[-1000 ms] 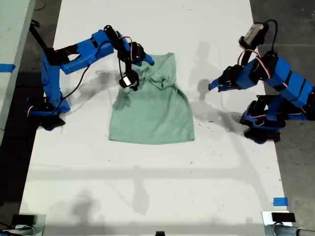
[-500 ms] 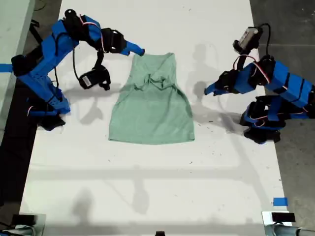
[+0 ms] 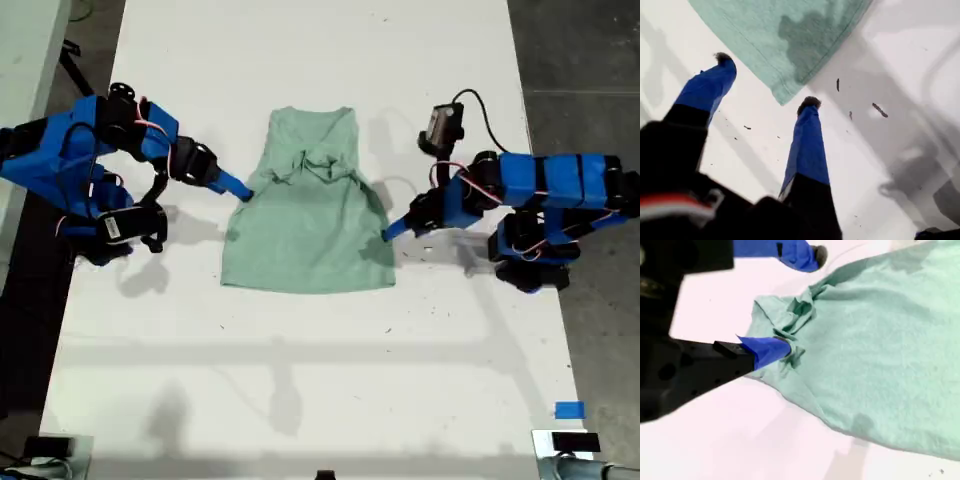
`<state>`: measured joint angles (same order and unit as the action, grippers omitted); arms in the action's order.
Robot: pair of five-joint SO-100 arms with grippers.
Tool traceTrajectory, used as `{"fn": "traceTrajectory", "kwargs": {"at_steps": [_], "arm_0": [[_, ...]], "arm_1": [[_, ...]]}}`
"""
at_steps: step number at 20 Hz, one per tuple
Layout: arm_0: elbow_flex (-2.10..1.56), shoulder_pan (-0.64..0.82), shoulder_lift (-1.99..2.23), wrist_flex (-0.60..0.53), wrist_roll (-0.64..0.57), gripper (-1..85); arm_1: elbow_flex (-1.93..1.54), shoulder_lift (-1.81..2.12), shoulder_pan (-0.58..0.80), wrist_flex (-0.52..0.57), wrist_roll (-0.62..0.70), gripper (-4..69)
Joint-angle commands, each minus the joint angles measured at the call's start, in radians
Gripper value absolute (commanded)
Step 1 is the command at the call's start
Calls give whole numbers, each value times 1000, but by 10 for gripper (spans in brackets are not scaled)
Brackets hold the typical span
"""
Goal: Fold t-shirt
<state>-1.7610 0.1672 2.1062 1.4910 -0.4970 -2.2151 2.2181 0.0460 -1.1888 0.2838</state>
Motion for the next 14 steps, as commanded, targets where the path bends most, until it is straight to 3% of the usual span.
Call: {"fn": "traceTrajectory", "kwargs": {"at_steps": [1, 7, 10, 14], "arm_0": [[-64, -74, 57, -58, 64, 275], [-124, -100, 78, -89, 110, 274], [-127, -77, 94, -81, 101, 272], [-133, -63, 104, -77, 98, 271]], "arm_1": [[8, -112, -20, 101, -5, 303], [9, -397, -41, 261, -34, 302], [11, -483, -55, 325, -57, 261], [31, -552, -60, 374, -86, 13]]}}
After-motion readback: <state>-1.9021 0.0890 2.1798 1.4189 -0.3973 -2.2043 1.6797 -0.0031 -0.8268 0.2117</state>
